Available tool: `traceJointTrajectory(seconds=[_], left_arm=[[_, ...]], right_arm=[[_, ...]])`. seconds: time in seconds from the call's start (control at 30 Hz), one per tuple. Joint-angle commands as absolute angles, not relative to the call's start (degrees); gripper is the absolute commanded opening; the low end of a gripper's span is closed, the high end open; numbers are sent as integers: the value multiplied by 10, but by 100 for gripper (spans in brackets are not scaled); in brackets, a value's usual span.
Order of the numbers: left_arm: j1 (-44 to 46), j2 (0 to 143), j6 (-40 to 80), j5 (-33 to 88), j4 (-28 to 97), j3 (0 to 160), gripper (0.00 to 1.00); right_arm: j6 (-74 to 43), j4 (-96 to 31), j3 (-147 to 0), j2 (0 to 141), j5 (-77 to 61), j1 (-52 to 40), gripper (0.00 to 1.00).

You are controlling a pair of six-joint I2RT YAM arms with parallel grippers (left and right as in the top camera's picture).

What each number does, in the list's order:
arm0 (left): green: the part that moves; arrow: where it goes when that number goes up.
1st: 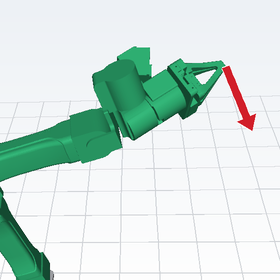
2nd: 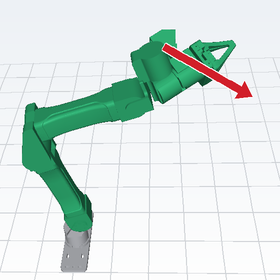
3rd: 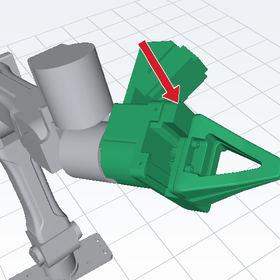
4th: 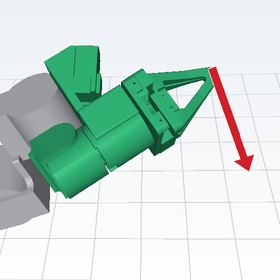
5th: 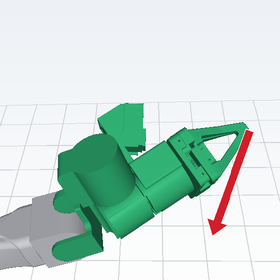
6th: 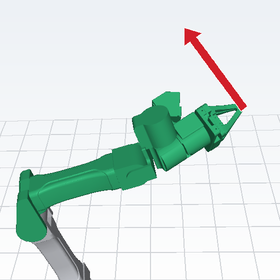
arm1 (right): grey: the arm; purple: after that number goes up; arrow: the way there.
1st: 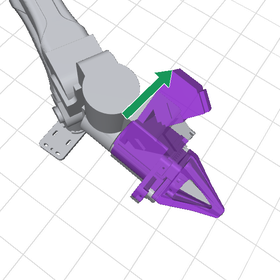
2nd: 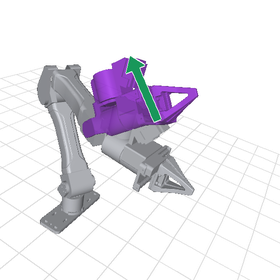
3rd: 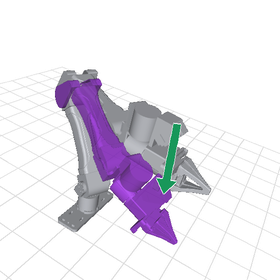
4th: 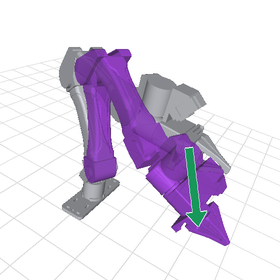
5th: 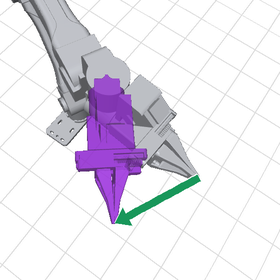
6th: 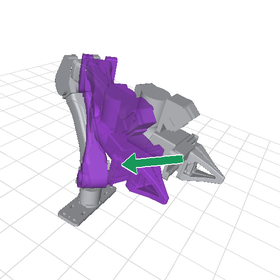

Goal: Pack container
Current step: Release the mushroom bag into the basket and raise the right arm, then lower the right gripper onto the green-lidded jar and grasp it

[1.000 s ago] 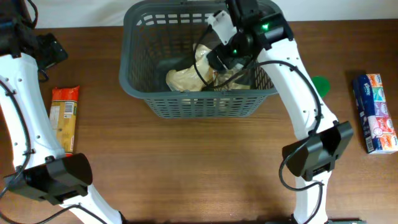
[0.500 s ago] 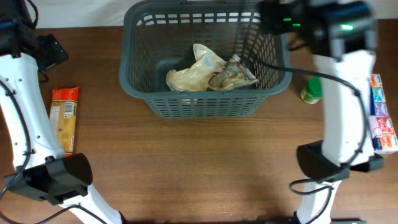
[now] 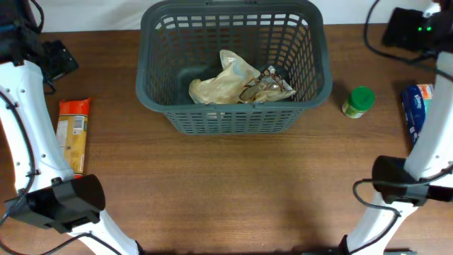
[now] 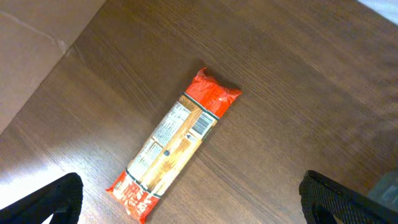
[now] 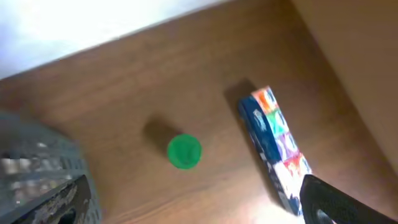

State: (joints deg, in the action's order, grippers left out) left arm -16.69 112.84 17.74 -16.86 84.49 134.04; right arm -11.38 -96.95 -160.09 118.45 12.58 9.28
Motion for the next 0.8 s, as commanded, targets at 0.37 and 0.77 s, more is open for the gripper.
traceJointTrajectory(seconds=[0.37, 0.77], left_arm=[[-170, 1129, 170, -166, 865, 1340, 99], [-170, 1129, 170, -166, 886, 1340, 99]], right_arm=[[-91, -849, -1265, 1196, 71, 116, 99], [-77, -696, -1082, 1197, 71, 117, 99]])
